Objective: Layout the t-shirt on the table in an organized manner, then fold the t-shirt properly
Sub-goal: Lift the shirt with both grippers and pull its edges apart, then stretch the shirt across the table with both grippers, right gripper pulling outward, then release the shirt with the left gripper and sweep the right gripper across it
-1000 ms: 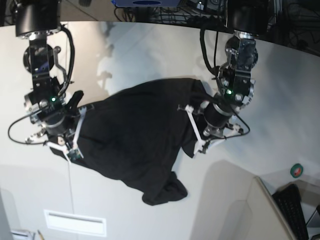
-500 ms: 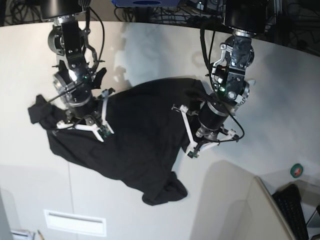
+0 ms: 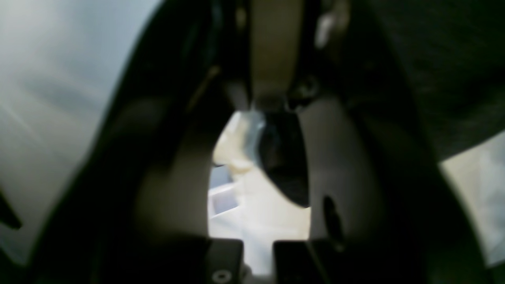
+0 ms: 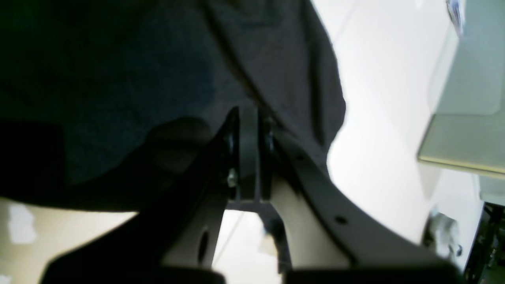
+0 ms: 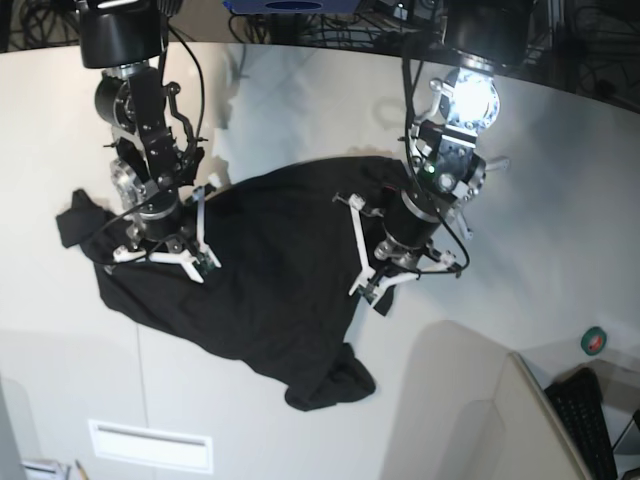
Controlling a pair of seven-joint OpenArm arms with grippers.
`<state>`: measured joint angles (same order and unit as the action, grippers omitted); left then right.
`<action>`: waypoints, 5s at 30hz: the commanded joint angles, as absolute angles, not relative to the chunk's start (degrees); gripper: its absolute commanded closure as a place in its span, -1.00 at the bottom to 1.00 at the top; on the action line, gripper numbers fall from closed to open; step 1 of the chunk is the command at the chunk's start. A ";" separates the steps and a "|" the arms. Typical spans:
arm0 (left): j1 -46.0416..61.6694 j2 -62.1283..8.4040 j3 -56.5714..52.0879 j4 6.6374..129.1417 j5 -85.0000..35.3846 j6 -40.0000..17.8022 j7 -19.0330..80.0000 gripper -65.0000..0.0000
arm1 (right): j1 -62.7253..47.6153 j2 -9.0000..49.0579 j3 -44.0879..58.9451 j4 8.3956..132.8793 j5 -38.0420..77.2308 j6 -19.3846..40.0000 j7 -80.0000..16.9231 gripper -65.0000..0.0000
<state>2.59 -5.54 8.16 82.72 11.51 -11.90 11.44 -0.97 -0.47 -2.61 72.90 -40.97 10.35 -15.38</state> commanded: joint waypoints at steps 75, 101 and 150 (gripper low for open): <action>4.53 0.13 -1.19 83.82 11.12 -8.57 8.84 1.00 | 5.05 -6.37 34.15 96.92 -25.98 29.49 -49.71 -0.78; 5.32 -0.04 -1.54 84.09 11.30 -8.57 8.84 1.00 | 15.78 -5.93 55.78 77.76 -22.20 30.02 -50.42 -0.64; 7.52 -0.13 -0.84 85.76 11.47 -8.66 8.84 1.00 | 19.30 10.68 60.62 44.79 2.59 40.00 -58.33 1.00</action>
